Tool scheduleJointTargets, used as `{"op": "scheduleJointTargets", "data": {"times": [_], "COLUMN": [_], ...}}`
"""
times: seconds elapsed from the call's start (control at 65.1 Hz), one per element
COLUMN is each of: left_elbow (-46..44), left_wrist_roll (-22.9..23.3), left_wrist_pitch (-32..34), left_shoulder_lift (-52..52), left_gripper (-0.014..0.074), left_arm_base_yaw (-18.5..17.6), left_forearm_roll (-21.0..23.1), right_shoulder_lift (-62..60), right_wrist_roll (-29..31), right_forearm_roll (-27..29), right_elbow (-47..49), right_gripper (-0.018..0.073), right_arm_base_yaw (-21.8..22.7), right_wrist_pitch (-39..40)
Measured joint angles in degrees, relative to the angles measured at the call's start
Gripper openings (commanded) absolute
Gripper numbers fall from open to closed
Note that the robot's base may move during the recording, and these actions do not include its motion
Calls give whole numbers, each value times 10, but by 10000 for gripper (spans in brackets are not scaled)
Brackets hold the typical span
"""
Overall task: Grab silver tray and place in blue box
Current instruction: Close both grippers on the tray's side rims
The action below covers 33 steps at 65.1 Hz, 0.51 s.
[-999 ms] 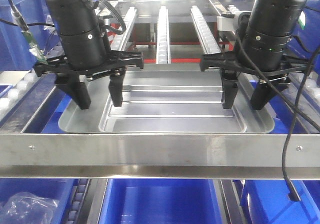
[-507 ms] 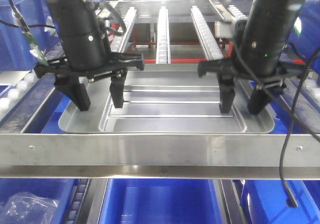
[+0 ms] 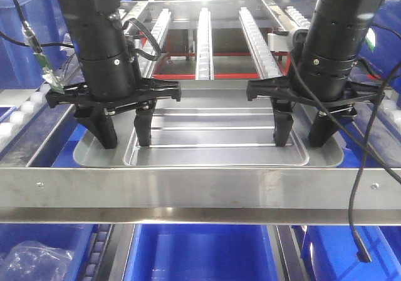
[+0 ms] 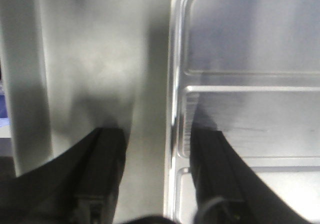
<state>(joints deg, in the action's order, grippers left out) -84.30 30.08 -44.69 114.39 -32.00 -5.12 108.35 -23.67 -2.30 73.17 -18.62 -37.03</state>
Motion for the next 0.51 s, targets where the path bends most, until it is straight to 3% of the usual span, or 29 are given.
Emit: {"op": "scheduleJointTargets", "data": {"times": [0.215,0.307,0.415,0.446,0.507], "left_elbow": [0,0,0,0,0], "left_wrist_roll": [0,0,0,0,0], "left_wrist_pitch": [0,0,2,3,3], "left_shoulder_lift": [0,0,0,0,0], "left_gripper": [204,125,-11,-15,-9], "left_arm_base_yaw": [0,0,0,-1,-1], "left_forearm_roll": [0,0,3,4,6], "right_shoulder_lift": [0,0,0,0,0], "right_wrist_roll": [0,0,0,0,0], "right_forearm_roll": [0,0,1,1,1], "right_elbow": [0,0,0,0,0], "right_gripper": [426,311,106,48,54], "right_arm_base_yaw": [0,0,0,0,0], "right_wrist_pitch": [0,0,0,0,0]}}
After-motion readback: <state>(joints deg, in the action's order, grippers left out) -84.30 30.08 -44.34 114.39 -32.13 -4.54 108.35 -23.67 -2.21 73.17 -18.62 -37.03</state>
